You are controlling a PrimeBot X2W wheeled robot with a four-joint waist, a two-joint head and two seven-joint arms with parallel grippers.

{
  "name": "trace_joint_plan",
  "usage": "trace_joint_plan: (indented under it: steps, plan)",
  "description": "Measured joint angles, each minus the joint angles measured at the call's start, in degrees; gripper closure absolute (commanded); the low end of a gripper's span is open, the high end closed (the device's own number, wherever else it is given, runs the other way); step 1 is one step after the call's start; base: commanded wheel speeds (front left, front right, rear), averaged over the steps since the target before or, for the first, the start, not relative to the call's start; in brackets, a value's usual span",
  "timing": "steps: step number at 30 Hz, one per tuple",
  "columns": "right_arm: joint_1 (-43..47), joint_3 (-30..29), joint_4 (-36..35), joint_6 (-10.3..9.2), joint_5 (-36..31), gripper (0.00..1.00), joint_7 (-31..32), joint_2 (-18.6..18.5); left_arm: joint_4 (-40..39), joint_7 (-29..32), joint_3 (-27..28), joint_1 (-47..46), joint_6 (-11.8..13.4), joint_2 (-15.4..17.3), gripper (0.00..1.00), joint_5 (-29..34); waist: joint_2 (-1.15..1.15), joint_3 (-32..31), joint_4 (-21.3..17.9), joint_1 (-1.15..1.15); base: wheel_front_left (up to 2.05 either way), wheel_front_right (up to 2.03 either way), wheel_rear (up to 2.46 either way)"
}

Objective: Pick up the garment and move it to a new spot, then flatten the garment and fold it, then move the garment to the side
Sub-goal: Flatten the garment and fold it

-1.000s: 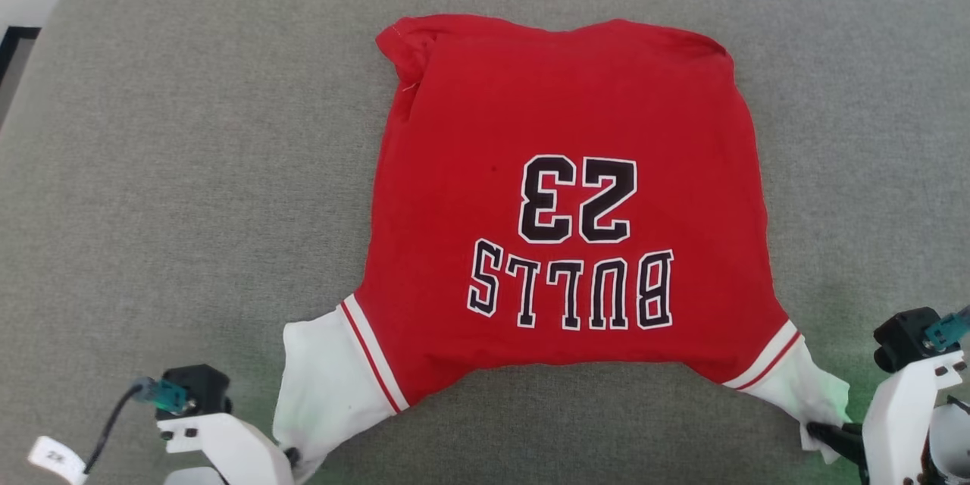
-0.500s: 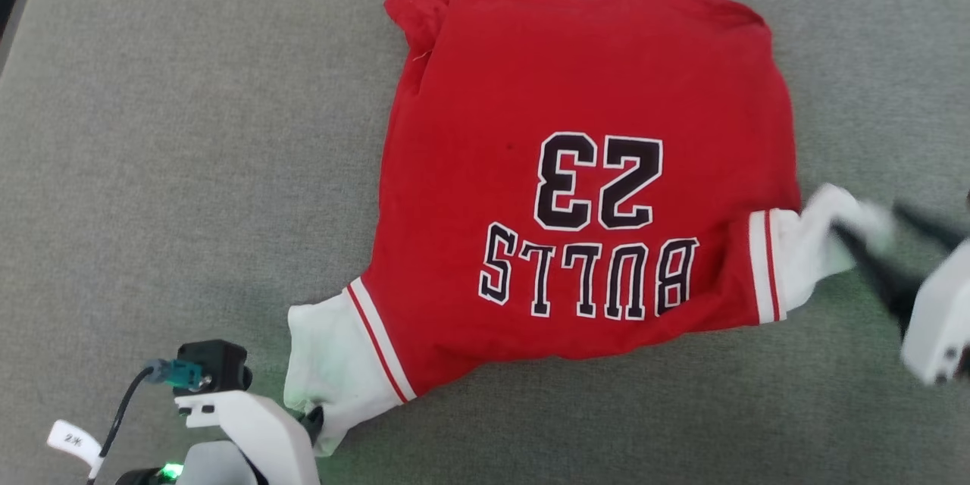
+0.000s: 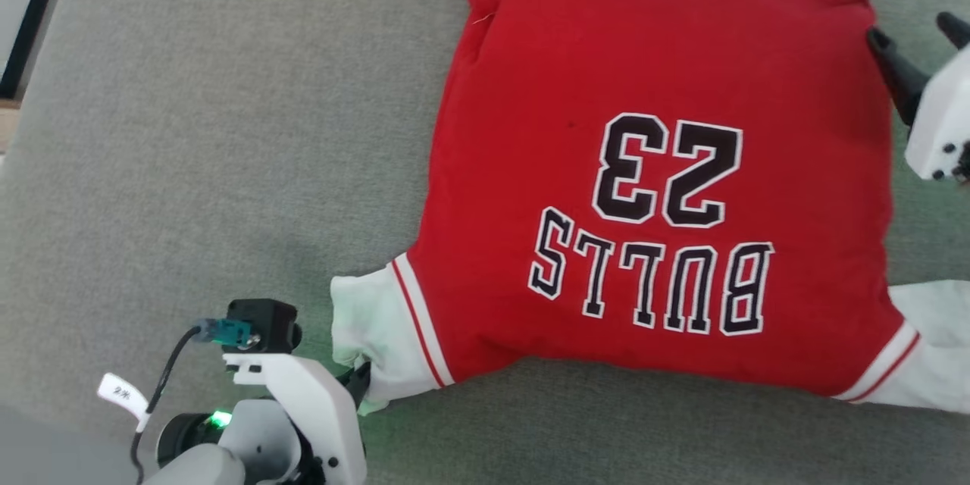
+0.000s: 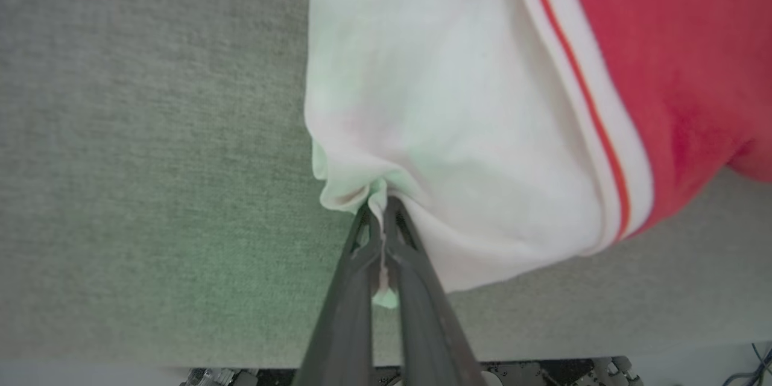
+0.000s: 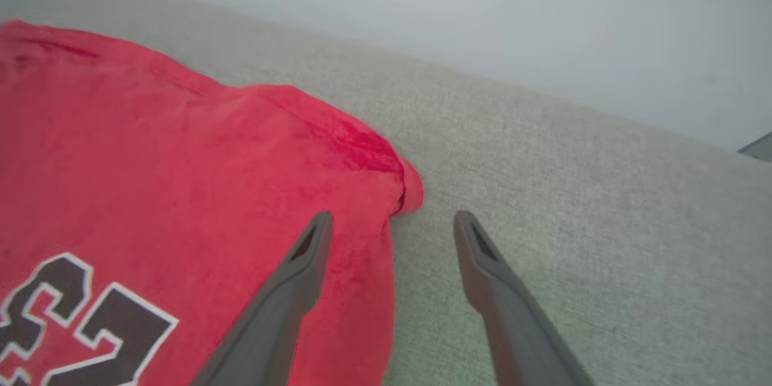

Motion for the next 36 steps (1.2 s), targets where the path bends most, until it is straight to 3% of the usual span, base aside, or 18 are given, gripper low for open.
trace_joint_plan:
  steps: [9, 15, 16, 17, 18, 27, 36]
  plan:
    - [-13.3, 4.4, 20.6, 0.0, -1.3, 0.0, 6.7, -1.4, 2.0, 0.4, -1.8, -2.9, -2.7, -2.6, 1.0, 0.9, 0.0, 2.0, 4.1, 0.0, 0.0, 0.0, 0.0]
    - [-19.8, 7.2, 30.2, 0.0, 0.7, 0.0, 14.1, -1.6, 3.6, 0.4, -2.4, -4.0, -4.1, -4.2, 1.0, 1.0, 0.0, 2.9, 6.4, 0.0, 0.0, 0.0, 0.0]
    - [-20.5, 8.0, 31.0, -0.01, 0.7, 0.56, 15.2, -1.8, 3.8, 0.4, -2.5, -4.1, -4.3, -4.4, 1.0, 1.0, 0.0, 3.0, 6.6, 0.0, 0.0, 0.0, 0.0]
    - [-21.2, 8.9, 31.7, -0.01, 0.7, 0.7, 16.0, -2.1, 4.1, 0.4, -2.5, -4.2, -4.4, -4.5, 1.0, 0.9, 0.0, 3.0, 6.8, 0.0, 0.0, 0.0, 0.0]
    - [-21.5, 9.4, 32.2, 0.0, 0.5, 1.0, 16.1, -2.4, 4.2, 0.2, -2.5, -4.2, -4.5, -4.7, 1.0, 0.8, 0.0, 3.0, 6.9, 0.0, 0.0, 0.0, 0.0]
    - [-22.1, 14.1, 31.8, 0.08, 2.0, 1.0, 12.8, -2.9, 5.2, -0.5, -1.4, -3.8, -4.5, -4.0, 1.0, 0.3, 0.0, 2.1, 4.6, 0.0, 0.0, 0.0, 0.0]
    - [-13.0, 20.4, 15.7, 0.07, 11.0, 1.0, 12.2, -8.2, 4.0, -1.0, 1.7, -2.7, -2.2, 0.9, 1.0, 0.0, 0.0, -0.3, -2.9, 0.0, 0.0, 0.0, 0.0]
